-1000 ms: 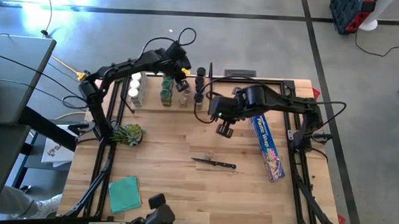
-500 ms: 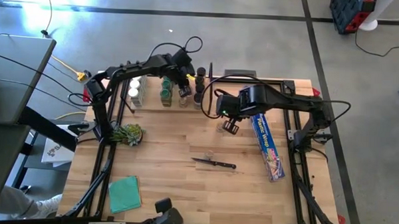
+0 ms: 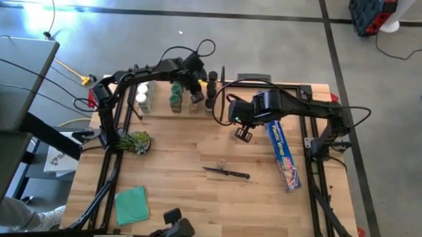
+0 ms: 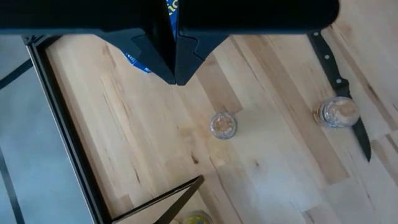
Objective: Shelf spices
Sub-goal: Adjust the brown and green lid seasoning bottles on the shelf
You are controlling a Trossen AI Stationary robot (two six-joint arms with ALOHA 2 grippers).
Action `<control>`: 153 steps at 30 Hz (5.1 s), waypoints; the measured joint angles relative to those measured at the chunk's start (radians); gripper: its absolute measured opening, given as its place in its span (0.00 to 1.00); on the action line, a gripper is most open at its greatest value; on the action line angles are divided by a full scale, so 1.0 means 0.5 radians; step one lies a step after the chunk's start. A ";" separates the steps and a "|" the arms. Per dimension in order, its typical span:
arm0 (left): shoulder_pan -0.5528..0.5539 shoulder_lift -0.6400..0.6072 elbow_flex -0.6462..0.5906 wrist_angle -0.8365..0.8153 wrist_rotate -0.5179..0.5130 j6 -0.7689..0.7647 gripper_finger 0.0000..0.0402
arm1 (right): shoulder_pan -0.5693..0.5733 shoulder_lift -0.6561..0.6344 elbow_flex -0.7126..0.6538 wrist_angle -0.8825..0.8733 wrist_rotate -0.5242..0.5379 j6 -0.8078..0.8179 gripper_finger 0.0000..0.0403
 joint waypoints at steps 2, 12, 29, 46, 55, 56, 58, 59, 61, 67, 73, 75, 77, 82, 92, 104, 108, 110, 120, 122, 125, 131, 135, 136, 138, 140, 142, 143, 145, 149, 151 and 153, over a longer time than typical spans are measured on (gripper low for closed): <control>0.024 0.004 0.000 0.023 -0.005 -0.018 0.00 | 0.003 0.000 0.000 0.000 0.000 0.002 0.00; 0.105 0.013 -0.005 0.191 -0.088 -0.073 0.00 | 0.015 0.000 0.001 0.008 -0.001 0.022 0.00; -0.185 -0.419 -0.063 -0.290 -0.003 -0.177 0.01 | 0.015 0.000 0.002 0.049 -0.007 -0.051 0.00; -0.219 -0.311 -0.119 -0.430 0.096 0.151 0.50 | 0.109 0.001 0.002 0.042 -0.047 -0.051 0.00; -0.188 -0.219 -0.118 -0.379 0.061 0.233 0.67 | 0.164 0.002 0.002 0.039 -0.047 -0.012 0.00; -0.188 -0.198 -0.118 -0.384 0.056 0.247 0.69 | 0.169 0.002 0.002 0.037 -0.047 0.002 0.00; -0.192 -0.169 -0.118 -0.391 0.037 0.271 0.70 | 0.169 0.002 0.002 0.037 -0.047 0.002 0.00; -0.200 -0.161 -0.118 -0.384 0.018 0.285 0.70 | 0.170 0.002 0.002 0.036 -0.048 0.002 0.00; -0.208 -0.152 -0.118 -0.376 -0.026 0.299 0.70 | 0.171 0.002 0.002 0.036 -0.054 0.002 0.00; -0.218 -0.145 -0.118 -0.380 -0.086 0.352 0.70 | 0.170 0.002 0.002 0.037 -0.054 0.002 0.00; -0.228 -0.144 -0.118 -0.387 -0.080 0.418 0.70 | 0.170 0.002 0.002 0.037 -0.054 0.002 0.00; -0.228 -0.144 -0.118 -0.407 -0.077 0.435 0.70 | 0.170 0.002 0.002 0.036 -0.054 0.002 0.00; -0.227 -0.133 -0.117 -0.445 -0.032 0.454 0.70 | 0.170 0.002 0.002 0.037 -0.054 0.002 0.00; -0.229 -0.051 -0.117 -0.463 0.035 0.502 0.70 | 0.171 0.002 0.002 0.037 -0.054 0.002 0.00; -0.250 -0.049 -0.117 -0.385 0.030 0.599 0.67 | 0.171 0.002 0.002 0.037 -0.054 0.004 0.00; -0.254 -0.051 -0.116 -0.425 0.030 0.804 0.42 | 0.170 0.002 0.002 0.037 -0.054 0.003 0.00; -0.254 -0.052 -0.115 -0.433 0.032 1.061 0.43 | 0.170 0.002 0.002 0.037 -0.055 0.003 0.00; -0.254 -0.052 -0.115 -0.434 0.029 1.223 0.45 | 0.170 0.002 0.002 0.037 -0.078 0.004 0.00; -0.254 -0.053 -0.113 -0.470 0.034 1.988 0.43 | 0.170 0.002 0.002 0.037 -0.131 0.003 0.00; -0.254 -0.053 -0.113 -0.471 0.034 2.122 0.44 | 0.170 0.002 0.002 0.037 -0.131 0.003 0.00; -0.254 -0.053 -0.113 -0.472 0.034 2.240 0.44 | 0.171 0.002 0.002 0.037 -0.131 0.000 0.00; -0.253 -0.053 -0.115 -0.448 0.024 2.073 0.44 | 0.170 0.002 0.002 0.037 -0.132 -0.002 0.00; -0.252 -0.053 -0.116 -0.402 0.017 1.988 0.47 | 0.170 0.002 0.002 0.037 -0.133 -0.002 0.00; -0.252 -0.052 -0.117 -0.397 0.017 1.972 0.47 | 0.170 0.002 0.002 0.037 -0.133 -0.002 0.00; -0.252 -0.052 -0.117 -0.386 0.014 1.927 0.49 | 0.170 0.002 0.002 0.037 -0.133 -0.002 0.00; -0.252 -0.050 -0.117 -0.371 0.004 1.903 0.50 | 0.171 0.002 0.002 0.037 -0.134 0.000 0.00; -0.252 -0.050 -0.117 -0.371 0.001 1.897 0.50 | 0.170 0.002 0.002 0.037 -0.135 0.000 0.00; -0.252 -0.050 -0.117 -0.371 0.000 1.898 0.50 | 0.171 0.002 0.002 0.037 -0.135 0.000 0.00; -0.252 -0.050 -0.117 -0.371 0.000 1.897 0.50 | 0.171 0.002 0.002 0.037 -0.135 0.000 0.00; -0.253 -0.050 -0.117 -0.372 0.000 1.897 0.51 | 0.171 0.002 0.002 0.037 -0.135 0.000 0.00; -0.253 -0.050 -0.117 -0.372 0.000 1.897 0.51 | 0.170 0.002 0.002 0.037 -0.136 0.001 0.00; -0.254 -0.050 -0.117 -0.373 -0.032 1.897 0.51 | 0.170 0.002 0.002 0.037 -0.136 0.001 0.00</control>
